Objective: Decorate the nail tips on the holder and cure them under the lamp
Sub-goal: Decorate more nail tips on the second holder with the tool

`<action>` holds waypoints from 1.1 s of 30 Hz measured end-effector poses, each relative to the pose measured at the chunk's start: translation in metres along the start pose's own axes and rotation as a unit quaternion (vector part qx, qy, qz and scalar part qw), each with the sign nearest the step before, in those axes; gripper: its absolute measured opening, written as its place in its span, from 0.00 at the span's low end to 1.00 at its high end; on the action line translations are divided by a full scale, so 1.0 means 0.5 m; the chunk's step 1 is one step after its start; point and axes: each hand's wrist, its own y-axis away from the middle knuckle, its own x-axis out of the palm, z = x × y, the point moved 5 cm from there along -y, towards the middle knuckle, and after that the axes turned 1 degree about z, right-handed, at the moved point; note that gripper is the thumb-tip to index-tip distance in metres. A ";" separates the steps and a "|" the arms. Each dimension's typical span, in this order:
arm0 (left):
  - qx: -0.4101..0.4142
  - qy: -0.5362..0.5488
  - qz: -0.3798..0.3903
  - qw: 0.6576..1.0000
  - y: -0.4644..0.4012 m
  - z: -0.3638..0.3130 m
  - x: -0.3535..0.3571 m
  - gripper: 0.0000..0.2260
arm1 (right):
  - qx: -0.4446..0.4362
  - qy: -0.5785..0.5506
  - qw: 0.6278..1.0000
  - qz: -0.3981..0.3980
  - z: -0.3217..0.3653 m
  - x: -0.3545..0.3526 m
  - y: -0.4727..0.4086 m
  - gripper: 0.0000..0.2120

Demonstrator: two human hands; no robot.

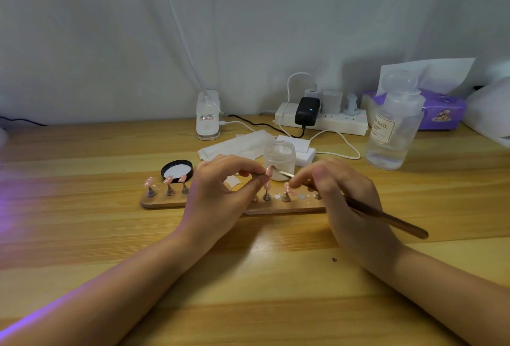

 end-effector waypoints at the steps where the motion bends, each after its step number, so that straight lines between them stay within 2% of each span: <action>1: 0.001 0.000 -0.001 1.000 0.000 0.000 0.000 0.06 | -0.016 0.006 1.000 0.005 0.003 0.002 0.002 0.17; 5: 0.006 -0.003 -0.002 1.000 0.000 -0.001 0.000 0.06 | -0.058 0.003 0.998 -0.010 0.011 0.000 0.005 0.20; 9: 0.004 -0.001 -0.001 1.000 0.001 -0.001 -0.001 0.08 | 0.000 0.001 1.000 0.000 -0.003 0.001 0.000 0.16; 14: 0.005 -0.002 -0.002 1.000 0.000 -0.002 -0.002 0.07 | -0.094 0.011 0.995 0.007 0.014 0.008 0.005 0.25; 17: 0.001 0.001 -0.003 1.000 0.001 0.002 -0.002 0.07 | -0.055 -0.006 0.998 -0.018 0.005 -0.001 0.002 0.19; 20: 0.008 0.006 -0.002 1.000 0.001 0.005 0.000 0.08 | -0.005 -0.007 1.000 -0.009 -0.004 0.000 -0.001 0.15; 25: 0.026 0.017 -0.007 0.999 -0.001 0.005 0.001 0.09 | -0.077 0.015 0.997 0.008 0.012 0.009 0.004 0.19; 31: 0.034 0.013 -0.009 0.999 0.001 0.006 0.000 0.09 | -0.029 0.018 0.999 -0.010 0.000 -0.001 0.000 0.15; 33: 0.042 0.009 -0.014 0.999 0.000 0.007 0.001 0.10 | -0.041 0.026 0.999 -0.005 0.005 0.002 0.000 0.14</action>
